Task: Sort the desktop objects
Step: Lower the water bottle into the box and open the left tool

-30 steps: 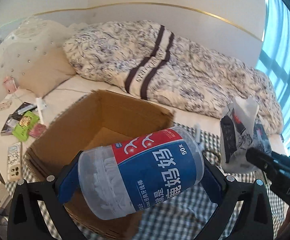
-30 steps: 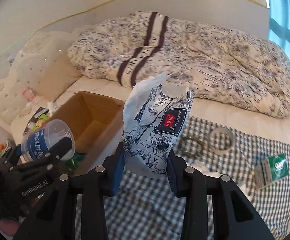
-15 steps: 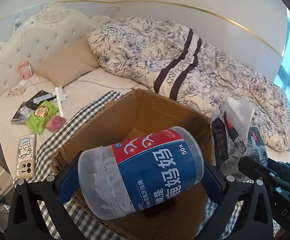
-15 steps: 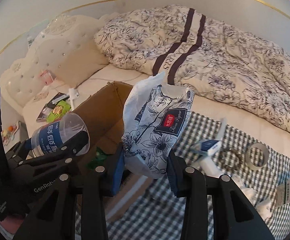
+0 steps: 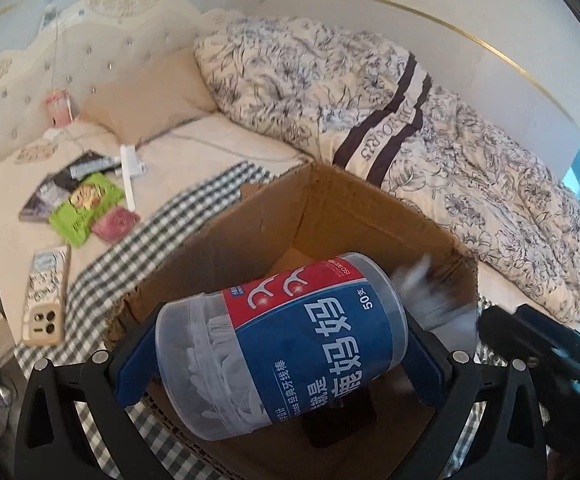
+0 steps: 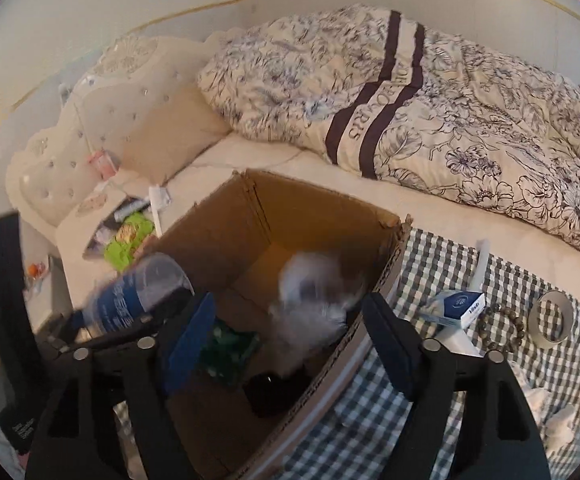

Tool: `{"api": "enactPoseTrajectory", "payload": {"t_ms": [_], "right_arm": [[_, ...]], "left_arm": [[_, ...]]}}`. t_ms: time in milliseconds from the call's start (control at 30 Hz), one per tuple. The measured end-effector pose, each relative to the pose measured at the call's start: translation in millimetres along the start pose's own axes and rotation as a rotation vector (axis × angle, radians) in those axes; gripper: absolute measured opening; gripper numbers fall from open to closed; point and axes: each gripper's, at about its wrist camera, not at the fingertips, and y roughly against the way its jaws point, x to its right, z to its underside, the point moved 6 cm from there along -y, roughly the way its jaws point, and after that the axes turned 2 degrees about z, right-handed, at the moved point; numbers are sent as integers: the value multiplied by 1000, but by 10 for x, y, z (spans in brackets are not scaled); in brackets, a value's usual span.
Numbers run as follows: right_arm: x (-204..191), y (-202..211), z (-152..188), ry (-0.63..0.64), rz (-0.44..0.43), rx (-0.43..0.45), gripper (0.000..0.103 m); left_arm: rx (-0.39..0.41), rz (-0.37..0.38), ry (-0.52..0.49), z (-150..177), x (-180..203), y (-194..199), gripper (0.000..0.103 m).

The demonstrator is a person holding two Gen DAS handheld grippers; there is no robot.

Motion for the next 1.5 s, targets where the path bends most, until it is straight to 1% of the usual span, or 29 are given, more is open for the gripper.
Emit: {"api": "enactPoseTrajectory", "payload": {"t_ms": [167, 233, 333, 400, 467, 533, 567, 700, 800, 900, 1033, 1167, 1367, 1433, 1500], "right_arm": [[71, 9, 21, -18, 12, -13, 77], [113, 44, 32, -28, 13, -9, 77], [180, 94, 49, -44, 16, -4, 77], [227, 124, 55, -60, 17, -2, 77], [279, 147, 59, -76, 18, 0, 77], [316, 167, 66, -84, 21, 3, 77], [333, 178, 74, -87, 22, 3, 77], [370, 193, 97, -95, 23, -2, 77], [390, 189, 120, -98, 24, -8, 77], [404, 181, 146, -103, 23, -13, 77], [424, 174, 177, -105, 21, -20, 77], [427, 160, 202, -102, 16, -28, 77], [466, 113, 253, -85, 41, -44, 79], [499, 94, 279, -88, 41, -60, 79], [510, 97, 302, -83, 42, -67, 79]], "left_arm": [[-46, -25, -10, 73, 17, -72, 103], [-64, -56, -44, 99, 64, -85, 103], [-58, -117, -100, 117, 129, -76, 103], [-80, -139, -140, 142, 177, -97, 103], [-112, -120, -160, 179, 217, -134, 103], [-121, -75, -138, 197, 232, -133, 103], [-120, -68, -133, 201, 239, -127, 103], [-93, -87, -148, 188, 279, -77, 103], [-67, -50, -157, 173, 313, -25, 103], [-83, -25, -144, 182, 319, -29, 103], [-75, -60, -148, 185, 303, -33, 103], [-73, -15, -140, 182, 323, -26, 103], [-55, 19, -117, 171, 336, 30, 103], [-55, 4, -109, 148, 318, 36, 103], [-73, -42, -125, 143, 292, -1, 103]]}}
